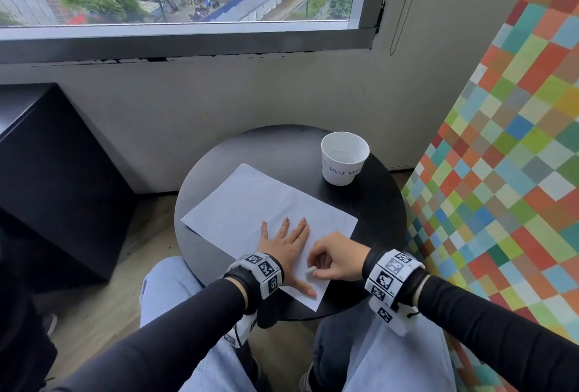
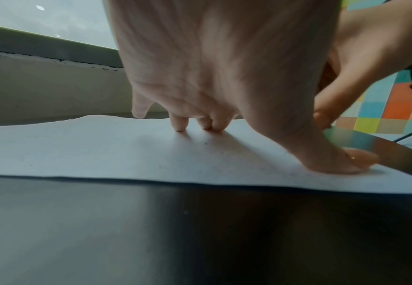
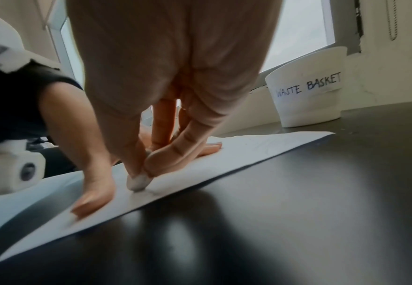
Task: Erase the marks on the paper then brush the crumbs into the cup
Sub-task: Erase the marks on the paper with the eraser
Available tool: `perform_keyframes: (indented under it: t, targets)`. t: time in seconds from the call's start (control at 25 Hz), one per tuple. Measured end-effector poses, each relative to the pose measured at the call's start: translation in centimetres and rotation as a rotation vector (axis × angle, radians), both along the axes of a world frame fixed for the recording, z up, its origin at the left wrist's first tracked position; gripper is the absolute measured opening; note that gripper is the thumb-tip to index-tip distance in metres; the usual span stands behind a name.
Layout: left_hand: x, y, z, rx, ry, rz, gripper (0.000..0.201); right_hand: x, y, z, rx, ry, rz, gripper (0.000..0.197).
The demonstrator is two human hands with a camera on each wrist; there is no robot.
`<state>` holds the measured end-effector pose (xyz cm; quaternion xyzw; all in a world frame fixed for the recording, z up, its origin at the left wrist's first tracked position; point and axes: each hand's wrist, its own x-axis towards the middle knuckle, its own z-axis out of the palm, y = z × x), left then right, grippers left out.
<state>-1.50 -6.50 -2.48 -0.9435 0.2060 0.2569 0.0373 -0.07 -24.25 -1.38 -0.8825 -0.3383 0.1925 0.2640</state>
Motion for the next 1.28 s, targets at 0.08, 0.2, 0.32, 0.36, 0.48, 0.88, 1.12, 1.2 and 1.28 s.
perform_keyframes:
  t: [0.08,0.2,0.32,0.36,0.48,0.88,1.12,1.2,1.28]
  targets:
    - [0.0,0.0,0.1,0.001,0.005,-0.003,0.142,0.5,-0.3,0.0,0.026,-0.049,-0.108,0.013]
    - [0.1,0.0,0.1,-0.01,0.002,0.002,0.143,-0.5,0.6,0.0,0.048,-0.043,-0.07,0.013]
    - [0.1,0.0,0.1,-0.006,0.004,-0.001,0.142,-0.3,0.4,-0.2,0.042,-0.037,-0.088,0.015]
    - [0.1,0.1,0.1,-0.01,0.008,-0.001,0.142,0.0,0.3,-0.1,0.055,-0.061,-0.144,0.015]
    - [0.1,0.1,0.2,-0.025,0.007,0.005,0.143,-0.8,0.7,-0.3,0.066,-0.055,-0.116,0.014]
    - [0.0,0.1,0.2,-0.031,0.012,0.007,0.141,-0.8,0.9,-0.1,0.056,-0.018,-0.134,0.014]
    - [0.0,0.0,0.3,0.002,0.005,-0.007,0.139,-1.6,0.3,0.0,0.043,0.018,-0.082,0.015]
    - [0.1,0.0,0.3,0.013,0.011,-0.026,0.132,-0.5,-0.8,0.3,0.018,0.0,-0.126,0.015]
    - [0.1,-0.2,0.4,0.018,0.037,-0.035,0.123,1.1,-2.2,0.7,0.027,-0.071,-0.24,0.013]
